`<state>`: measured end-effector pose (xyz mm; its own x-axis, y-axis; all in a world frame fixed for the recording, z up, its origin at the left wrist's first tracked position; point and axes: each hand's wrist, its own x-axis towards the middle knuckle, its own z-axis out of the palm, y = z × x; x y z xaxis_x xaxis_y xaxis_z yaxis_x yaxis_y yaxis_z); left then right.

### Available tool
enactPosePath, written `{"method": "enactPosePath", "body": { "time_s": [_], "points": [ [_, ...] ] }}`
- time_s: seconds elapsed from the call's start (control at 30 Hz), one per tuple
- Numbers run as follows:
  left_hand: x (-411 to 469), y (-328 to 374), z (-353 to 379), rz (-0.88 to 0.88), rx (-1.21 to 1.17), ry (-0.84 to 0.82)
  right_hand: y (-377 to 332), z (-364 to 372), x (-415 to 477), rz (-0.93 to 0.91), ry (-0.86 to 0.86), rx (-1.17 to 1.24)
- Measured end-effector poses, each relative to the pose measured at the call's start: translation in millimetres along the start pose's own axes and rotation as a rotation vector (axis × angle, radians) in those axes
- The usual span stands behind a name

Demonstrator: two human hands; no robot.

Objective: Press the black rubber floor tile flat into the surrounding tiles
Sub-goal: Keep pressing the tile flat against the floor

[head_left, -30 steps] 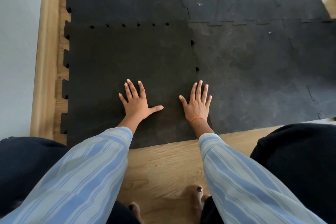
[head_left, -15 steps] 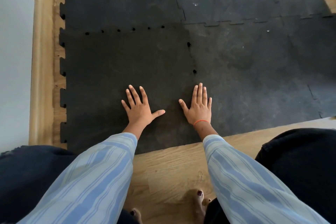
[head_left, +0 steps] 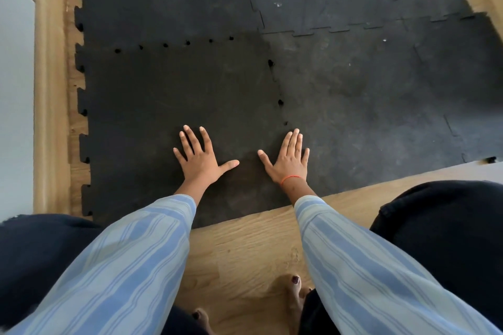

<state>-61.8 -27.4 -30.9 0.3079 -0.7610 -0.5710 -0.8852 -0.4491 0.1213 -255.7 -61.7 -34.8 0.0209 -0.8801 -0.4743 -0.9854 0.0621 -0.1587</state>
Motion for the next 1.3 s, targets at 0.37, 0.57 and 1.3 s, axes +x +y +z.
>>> {"method": "enactPosePath", "body": {
  "time_s": [0.37,0.57,1.3],
  "points": [
    [2,-2,0,0.005,-0.013,-0.019,-1,-20,41,-0.063,-0.007,-0.087],
    [0,-3,3,0.027,-0.031,0.012,13,-2,17,-0.045,0.105,-0.026],
    [7,-5,33,0.04,-0.031,0.293,-25,15,57,-0.225,0.343,-0.037]
  ]
}}
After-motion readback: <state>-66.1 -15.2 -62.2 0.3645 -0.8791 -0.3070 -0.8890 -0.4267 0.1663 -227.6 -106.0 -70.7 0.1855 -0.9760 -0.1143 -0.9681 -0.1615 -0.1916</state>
